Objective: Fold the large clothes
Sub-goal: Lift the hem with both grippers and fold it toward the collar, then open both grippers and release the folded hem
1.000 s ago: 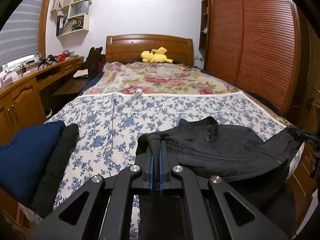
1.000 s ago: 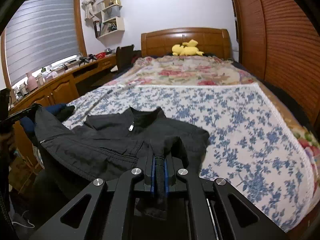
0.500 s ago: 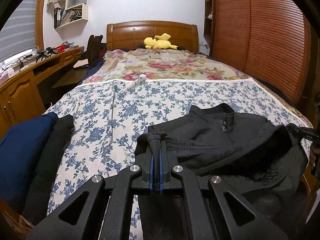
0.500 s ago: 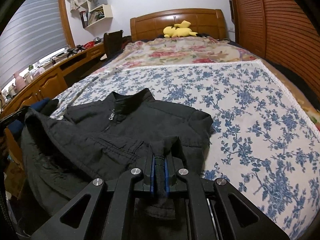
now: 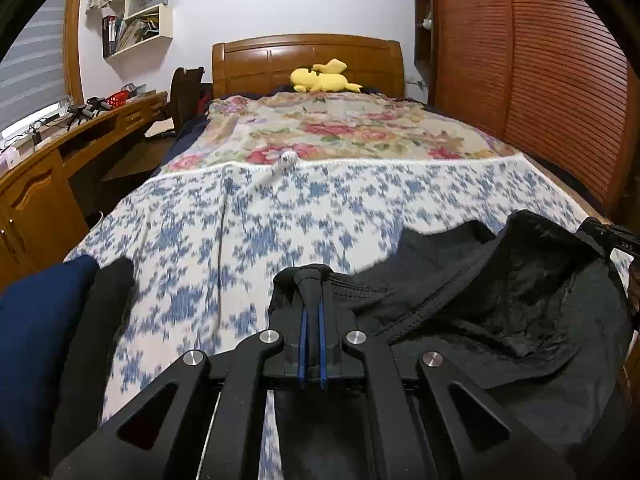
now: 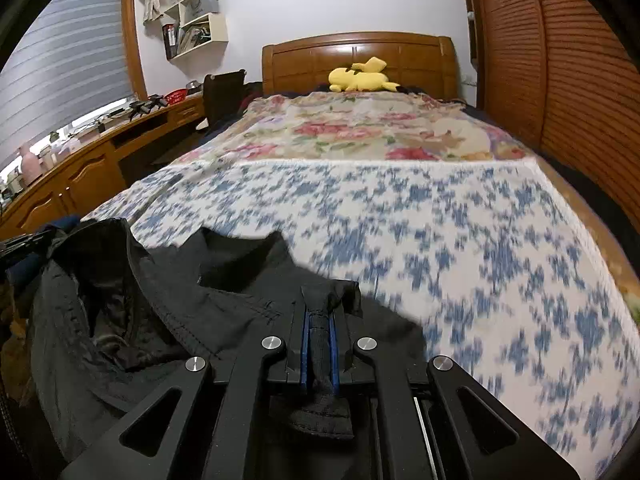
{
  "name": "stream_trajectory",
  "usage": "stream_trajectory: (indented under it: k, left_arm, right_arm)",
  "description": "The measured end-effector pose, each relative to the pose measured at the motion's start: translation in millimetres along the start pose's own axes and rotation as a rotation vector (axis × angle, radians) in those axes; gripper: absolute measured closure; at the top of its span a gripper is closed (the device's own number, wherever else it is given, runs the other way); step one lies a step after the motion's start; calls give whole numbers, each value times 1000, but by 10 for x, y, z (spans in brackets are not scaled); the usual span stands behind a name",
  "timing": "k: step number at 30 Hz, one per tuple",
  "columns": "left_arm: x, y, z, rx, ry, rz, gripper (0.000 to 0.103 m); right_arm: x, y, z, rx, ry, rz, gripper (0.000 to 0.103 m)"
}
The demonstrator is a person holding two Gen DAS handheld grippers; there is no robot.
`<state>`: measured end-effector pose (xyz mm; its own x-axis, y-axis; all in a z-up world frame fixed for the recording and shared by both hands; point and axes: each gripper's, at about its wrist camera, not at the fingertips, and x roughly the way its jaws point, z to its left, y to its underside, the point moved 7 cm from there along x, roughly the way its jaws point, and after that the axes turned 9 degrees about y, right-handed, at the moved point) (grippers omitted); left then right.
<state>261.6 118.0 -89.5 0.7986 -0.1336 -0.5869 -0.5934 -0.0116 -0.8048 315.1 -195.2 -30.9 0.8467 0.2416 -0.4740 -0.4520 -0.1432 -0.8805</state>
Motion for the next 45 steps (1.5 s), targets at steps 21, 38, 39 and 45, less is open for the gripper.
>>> stream_trajectory:
  k: [21,38,39,45]
  left_arm:
    - [241,-85,-207,31,-5,-38,23]
    - [108,376,-422,-7,145,-46,23]
    - [116,401,-394,-18,147,-41,23]
    - [67,480,-254,-34,130,-42,23]
  right_arm:
    - [539,-186,162,-55,103,53,68]
    - [107,-67,1101,-244,-27,46,38]
    - [117,-71,1204,-260,-44,49,38]
    - [342,-74,1684,-340,-120,117,38]
